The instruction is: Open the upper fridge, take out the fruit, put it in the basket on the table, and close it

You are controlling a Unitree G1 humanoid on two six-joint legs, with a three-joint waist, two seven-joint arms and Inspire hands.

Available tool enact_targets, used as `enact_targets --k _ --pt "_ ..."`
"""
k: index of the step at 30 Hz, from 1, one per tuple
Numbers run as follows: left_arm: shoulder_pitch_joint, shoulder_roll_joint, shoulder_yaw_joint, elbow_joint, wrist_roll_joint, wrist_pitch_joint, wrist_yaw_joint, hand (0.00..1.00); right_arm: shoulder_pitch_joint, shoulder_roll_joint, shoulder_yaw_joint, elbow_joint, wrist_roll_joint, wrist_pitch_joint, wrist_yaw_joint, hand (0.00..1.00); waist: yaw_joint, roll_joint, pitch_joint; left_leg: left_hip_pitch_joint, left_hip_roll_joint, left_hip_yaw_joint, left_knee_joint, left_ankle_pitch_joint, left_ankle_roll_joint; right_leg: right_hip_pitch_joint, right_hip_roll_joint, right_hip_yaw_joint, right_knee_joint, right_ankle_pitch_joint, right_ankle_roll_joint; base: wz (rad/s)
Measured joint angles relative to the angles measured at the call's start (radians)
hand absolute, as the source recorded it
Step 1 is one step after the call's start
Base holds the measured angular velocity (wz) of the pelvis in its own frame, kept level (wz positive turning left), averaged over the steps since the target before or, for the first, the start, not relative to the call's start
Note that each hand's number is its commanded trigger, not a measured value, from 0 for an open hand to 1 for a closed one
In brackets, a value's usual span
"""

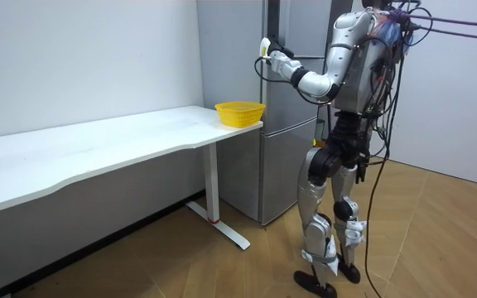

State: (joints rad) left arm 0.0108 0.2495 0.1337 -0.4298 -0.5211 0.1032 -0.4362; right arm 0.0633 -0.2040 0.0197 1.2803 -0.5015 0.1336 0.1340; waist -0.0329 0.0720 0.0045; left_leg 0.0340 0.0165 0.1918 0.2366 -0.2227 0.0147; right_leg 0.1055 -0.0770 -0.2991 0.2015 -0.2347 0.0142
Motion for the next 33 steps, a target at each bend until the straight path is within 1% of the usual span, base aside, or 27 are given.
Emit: enact_targets --k 1,2,4,6,11,14,17,21,24,28,30,31,32,33 --pt "0.001 0.000 0.000 0.000 0.001 0.001 -0.005 0.62 0.002 0.000 0.000 0.000 0.000 0.000 0.000 0.00 0.003 0.000 0.0002 -0.002 0.000 0.000 0.000 0.000 0.000 0.000 -0.001 -0.003 0.000 0.000 0.000 0.13" --pt "0.002 0.001 -0.002 0.009 0.001 0.010 -0.001 0.00 0.000 0.000 0.000 0.000 -0.001 0.001 0.000 0.00 0.005 0.001 0.0017 -0.006 -0.001 0.000 0.002 0.000 0.000 -0.001 -0.001 -0.006 0.000 0.000 0.001 0.13" --pt "0.000 -0.002 -0.009 0.009 0.001 0.010 0.004 0.00 -0.006 0.000 0.000 -0.001 -0.001 0.000 0.000 0.00 0.005 0.002 0.0030 -0.009 -0.001 0.000 0.003 0.001 0.002 -0.003 -0.002 -0.007 0.000 -0.001 0.001 0.05" --pt "-0.001 -0.001 -0.006 0.008 0.000 0.010 0.003 0.00 -0.005 -0.003 0.000 -0.002 -0.004 0.000 0.001 0.00 0.004 0.005 0.0013 -0.009 -0.003 -0.003 0.003 0.001 0.002 -0.002 -0.003 -0.006 0.000 -0.001 0.002 0.00" --pt "-0.001 0.001 -0.009 -0.013 -0.019 0.010 -0.011 0.00 -0.003 -0.003 0.000 -0.005 -0.005 -0.001 0.002 0.00 0.006 0.005 0.0002 -0.008 -0.008 -0.003 0.000 0.003 0.006 -0.002 -0.007 -0.006 0.002 -0.002 0.005 0.02" --pt "-0.001 0.002 -0.014 -0.014 -0.019 0.010 -0.016 0.00 -0.002 -0.003 0.000 -0.007 -0.005 -0.001 0.003 0.00 0.005 0.000 -0.0012 -0.008 -0.009 -0.004 0.000 0.004 0.006 -0.001 -0.008 -0.006 0.001 -0.002 0.006 0.00" --pt "-0.001 0.012 -0.021 -0.018 -0.019 0.010 -0.017 0.00 -0.003 -0.004 0.000 -0.007 -0.006 -0.001 0.011 0.00 0.005 -0.011 -0.0054 -0.007 -0.009 -0.004 0.000 0.004 0.006 0.000 -0.008 -0.007 0.001 -0.002 0.006 0.00" --pt "-0.001 0.017 -0.029 -0.020 -0.018 0.010 -0.036 0.00 -0.003 -0.004 0.000 -0.010 -0.006 0.000 0.011 0.00 0.004 -0.018 -0.0093 -0.006 -0.009 -0.004 0.001 0.004 0.006 0.001 -0.008 -0.008 0.001 -0.001 0.007 0.00" --pt "-0.003 0.021 -0.033 -0.022 -0.018 0.010 -0.041 0.00 -0.003 -0.005 0.000 -0.013 -0.006 0.000 0.015 0.00 0.004 -0.021 -0.0087 -0.006 -0.008 -0.003 0.002 0.004 0.006 0.001 -0.009 -0.008 0.001 0.000 0.008 0.00" --pt "-0.004 0.022 -0.036 -0.022 -0.018 0.010 -0.044 0.00 -0.003 -0.005 0.005 -0.015 -0.017 0.000 0.033 0.00 0.005 -0.017 -0.0083 -0.007 -0.009 -0.001 0.003 0.004 0.007 0.001 -0.009 -0.007 0.001 0.001 0.009 0.00" --pt "-0.008 0.033 -0.040 -0.022 -0.018 0.010 -0.047 0.00 -0.006 -0.006 0.011 -0.014 -0.022 0.000 0.036 0.00 0.004 -0.010 -0.0057 -0.011 -0.009 -0.003 0.005 0.004 0.007 0.001 -0.009 -0.007 0.001 0.002 0.010 0.04" --pt "-0.010 0.038 -0.040 -0.022 -0.018 0.010 -0.047 0.00 -0.007 -0.007 0.011 -0.014 -0.022 0.000 0.037 0.00 0.004 -0.007 -0.0057 -0.013 -0.009 -0.003 0.006 0.003 0.008 -0.001 -0.009 -0.007 0.001 0.002 0.010 0.07" --pt "-0.016 0.044 -0.040 -0.022 -0.018 0.010 -0.047 0.00 -0.010 -0.009 0.016 -0.011 -0.022 0.000 0.038 0.00 0.001 0.000 -0.0044 -0.016 -0.009 -0.003 0.008 0.003 0.010 -0.002 -0.010 -0.009 0.001 0.002 0.011 0.11" --pt "-0.018 0.049 -0.040 -0.022 -0.018 0.010 -0.046 0.00 -0.012 -0.011 0.018 -0.008 -0.022 0.000 0.038 0.00 -0.004 0.005 -0.0054 -0.021 -0.010 -0.004 0.011 0.004 0.012 -0.003 -0.011 -0.011 0.001 0.003 0.011 0.12"
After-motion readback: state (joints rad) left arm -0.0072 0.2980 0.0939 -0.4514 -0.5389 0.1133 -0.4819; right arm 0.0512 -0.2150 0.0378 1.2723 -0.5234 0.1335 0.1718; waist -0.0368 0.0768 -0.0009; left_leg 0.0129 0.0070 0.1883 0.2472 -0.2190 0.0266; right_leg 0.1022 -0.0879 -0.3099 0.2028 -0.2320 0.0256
